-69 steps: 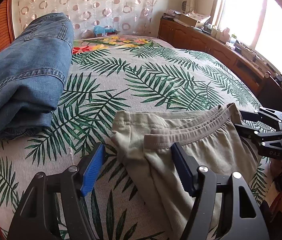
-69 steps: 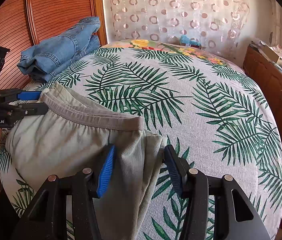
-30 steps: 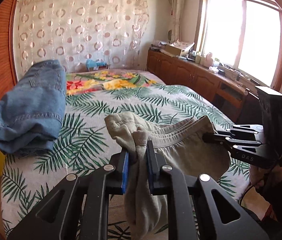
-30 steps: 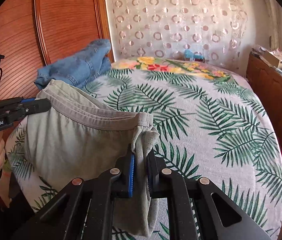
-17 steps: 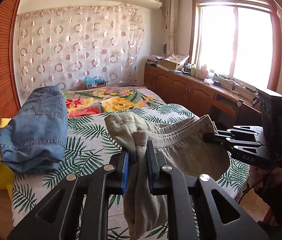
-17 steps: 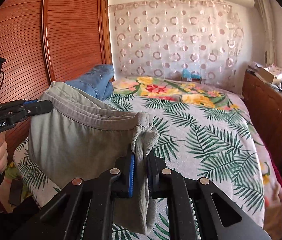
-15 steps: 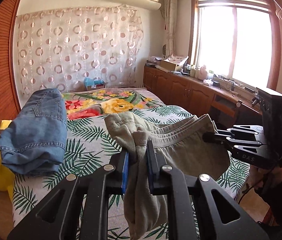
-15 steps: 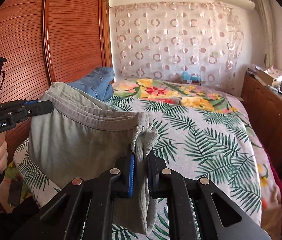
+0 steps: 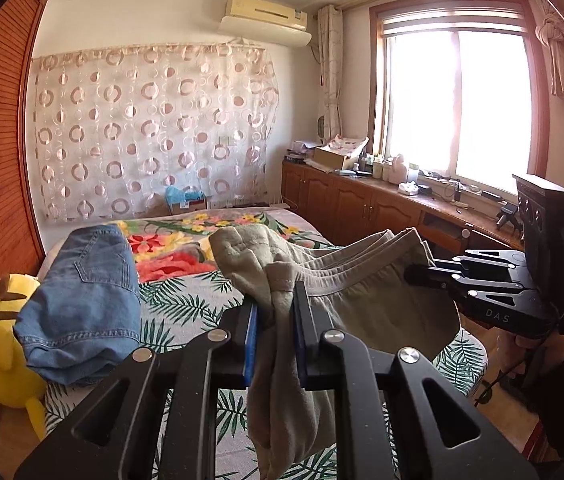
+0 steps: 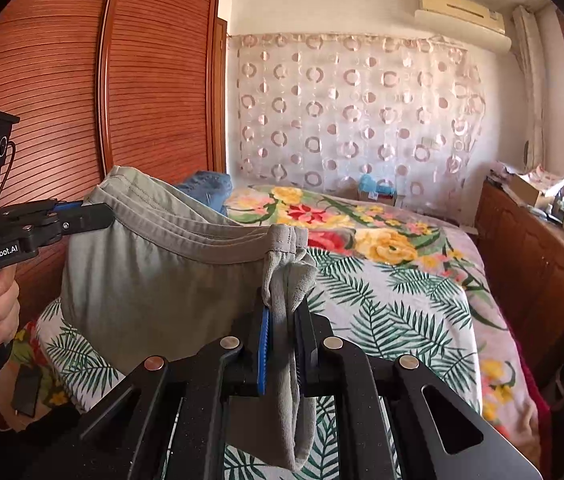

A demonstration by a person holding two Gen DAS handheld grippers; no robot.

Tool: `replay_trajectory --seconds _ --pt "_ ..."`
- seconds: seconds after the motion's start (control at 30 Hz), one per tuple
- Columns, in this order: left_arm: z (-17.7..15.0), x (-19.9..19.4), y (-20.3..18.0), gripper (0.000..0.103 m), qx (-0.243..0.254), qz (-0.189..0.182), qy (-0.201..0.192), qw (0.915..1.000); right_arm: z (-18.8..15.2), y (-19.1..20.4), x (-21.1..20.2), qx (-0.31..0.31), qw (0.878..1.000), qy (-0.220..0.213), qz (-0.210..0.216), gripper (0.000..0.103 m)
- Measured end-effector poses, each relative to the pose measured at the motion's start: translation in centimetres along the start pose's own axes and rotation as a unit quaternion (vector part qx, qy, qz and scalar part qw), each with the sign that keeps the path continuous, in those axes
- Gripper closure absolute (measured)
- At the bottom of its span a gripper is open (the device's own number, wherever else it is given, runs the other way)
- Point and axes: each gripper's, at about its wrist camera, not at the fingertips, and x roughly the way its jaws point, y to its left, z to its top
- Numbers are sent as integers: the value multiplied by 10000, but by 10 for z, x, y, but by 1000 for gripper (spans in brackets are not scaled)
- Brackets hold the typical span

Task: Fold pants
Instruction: 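Carry the held grey-green pants with both tools toward the folded jeans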

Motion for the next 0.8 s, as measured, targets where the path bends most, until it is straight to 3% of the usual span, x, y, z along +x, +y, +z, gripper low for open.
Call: replay_trajectory --seconds 0.43,0.8 --pt "-1 -10 13 87 -49 216 -125 9997 0 7 3 -183 9995 -228 92 93" --pt "-12 13 48 87 -372 442 90 9983 14 -3 53 -339 9989 -51 305 93"
